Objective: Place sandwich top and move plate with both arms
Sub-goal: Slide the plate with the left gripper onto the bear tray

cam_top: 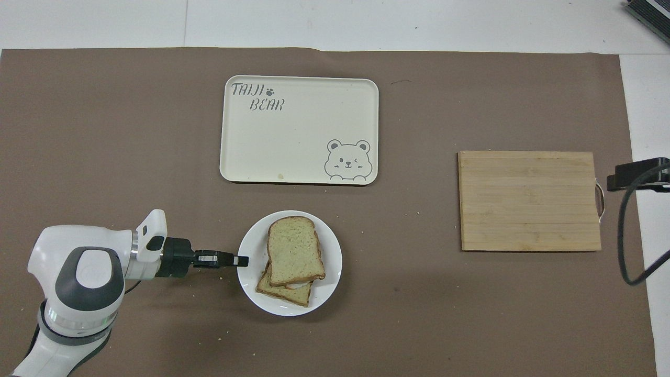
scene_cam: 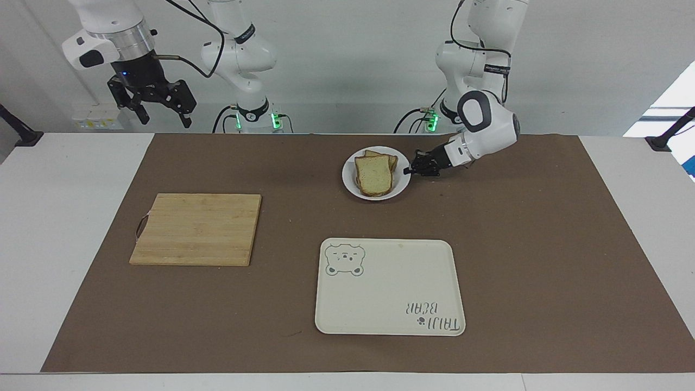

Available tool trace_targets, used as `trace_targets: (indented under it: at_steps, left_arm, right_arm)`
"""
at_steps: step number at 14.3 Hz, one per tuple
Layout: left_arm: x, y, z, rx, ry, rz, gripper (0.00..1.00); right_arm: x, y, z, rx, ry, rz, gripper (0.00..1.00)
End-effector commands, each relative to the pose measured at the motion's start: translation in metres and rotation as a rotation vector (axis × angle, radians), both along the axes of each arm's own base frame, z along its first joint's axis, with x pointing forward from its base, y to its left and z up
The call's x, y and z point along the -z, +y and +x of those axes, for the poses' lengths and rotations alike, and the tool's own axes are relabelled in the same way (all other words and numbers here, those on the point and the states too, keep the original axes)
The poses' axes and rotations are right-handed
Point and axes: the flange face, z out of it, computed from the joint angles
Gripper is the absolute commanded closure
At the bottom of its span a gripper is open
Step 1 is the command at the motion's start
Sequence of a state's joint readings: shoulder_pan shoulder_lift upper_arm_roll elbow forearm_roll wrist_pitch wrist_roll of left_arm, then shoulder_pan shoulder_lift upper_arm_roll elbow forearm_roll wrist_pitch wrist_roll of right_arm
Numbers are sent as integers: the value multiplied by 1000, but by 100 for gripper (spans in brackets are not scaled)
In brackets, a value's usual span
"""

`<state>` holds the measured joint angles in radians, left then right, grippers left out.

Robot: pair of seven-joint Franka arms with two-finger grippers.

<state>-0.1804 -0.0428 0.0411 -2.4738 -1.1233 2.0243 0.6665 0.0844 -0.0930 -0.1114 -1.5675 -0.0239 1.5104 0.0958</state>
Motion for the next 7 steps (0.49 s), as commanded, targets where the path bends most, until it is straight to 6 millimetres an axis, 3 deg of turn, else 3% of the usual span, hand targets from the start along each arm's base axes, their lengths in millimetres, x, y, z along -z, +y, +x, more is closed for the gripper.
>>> trace_targets:
  at_steps: [1,4,7]
  left_arm:
    - [-13,0,40,5,-4,-64,100]
    - [-33,-4,98,-41,1,-66,100]
    - [-40,-10,138,-88,22,-54,100]
  right_arm:
    - [-2,-3,-6,-22,7,3,0]
    - [-2,-3,-6,-22,5,3,0]
    - [-2,-3,-6,-22,7,3,0]
